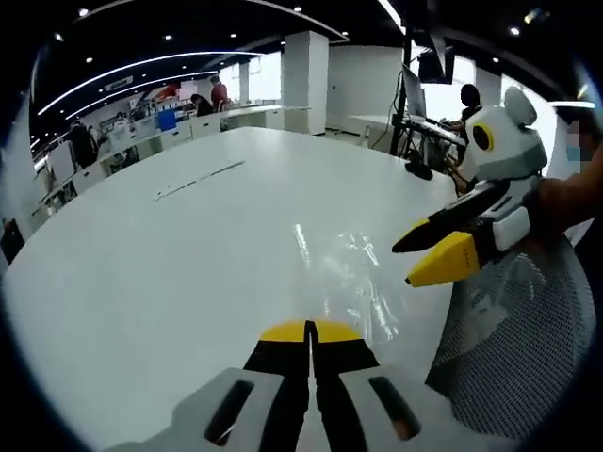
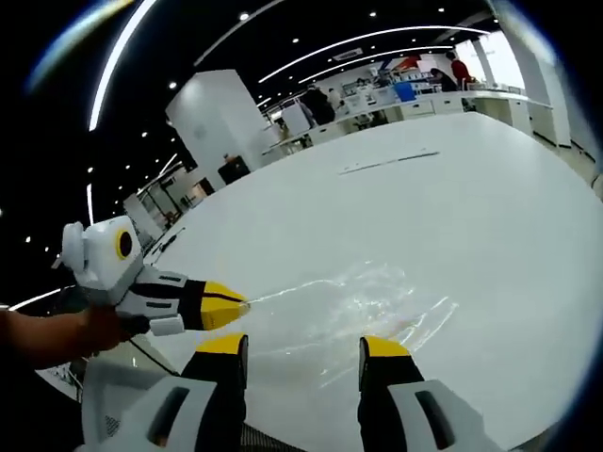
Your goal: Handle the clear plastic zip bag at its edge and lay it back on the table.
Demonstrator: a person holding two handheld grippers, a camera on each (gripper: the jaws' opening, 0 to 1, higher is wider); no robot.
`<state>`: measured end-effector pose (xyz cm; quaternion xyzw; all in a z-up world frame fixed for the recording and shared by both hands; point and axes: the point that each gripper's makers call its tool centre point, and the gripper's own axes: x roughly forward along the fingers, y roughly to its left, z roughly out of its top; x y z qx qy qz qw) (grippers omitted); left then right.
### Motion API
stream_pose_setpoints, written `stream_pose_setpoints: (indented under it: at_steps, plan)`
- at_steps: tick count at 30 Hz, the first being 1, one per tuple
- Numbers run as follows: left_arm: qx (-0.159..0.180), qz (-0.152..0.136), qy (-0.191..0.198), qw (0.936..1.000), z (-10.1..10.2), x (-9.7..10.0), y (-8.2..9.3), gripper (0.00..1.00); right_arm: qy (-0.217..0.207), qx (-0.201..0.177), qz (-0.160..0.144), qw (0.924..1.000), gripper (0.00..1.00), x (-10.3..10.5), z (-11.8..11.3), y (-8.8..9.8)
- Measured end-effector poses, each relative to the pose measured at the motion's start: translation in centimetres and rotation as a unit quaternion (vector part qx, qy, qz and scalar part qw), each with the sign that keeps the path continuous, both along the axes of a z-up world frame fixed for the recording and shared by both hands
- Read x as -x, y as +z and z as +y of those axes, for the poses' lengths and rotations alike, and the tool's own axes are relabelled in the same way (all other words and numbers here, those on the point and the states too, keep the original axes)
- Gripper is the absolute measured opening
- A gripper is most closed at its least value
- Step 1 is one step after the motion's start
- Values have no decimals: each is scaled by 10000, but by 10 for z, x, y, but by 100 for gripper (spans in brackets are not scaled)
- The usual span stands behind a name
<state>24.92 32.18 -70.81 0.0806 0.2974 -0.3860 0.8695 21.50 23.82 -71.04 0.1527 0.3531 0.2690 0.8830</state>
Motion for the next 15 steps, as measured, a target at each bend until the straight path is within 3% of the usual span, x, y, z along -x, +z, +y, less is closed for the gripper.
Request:
stream_pose_setpoints:
  at_steps: [8,15]
  plan:
    - [359,58,169,9992,-1,1,7,0,-146,-448,314,9984,47,-6,7,-9]
    - [383,65,172,9991,0,2,8,0,-102,-735,577,9956,49,-4,17,-18]
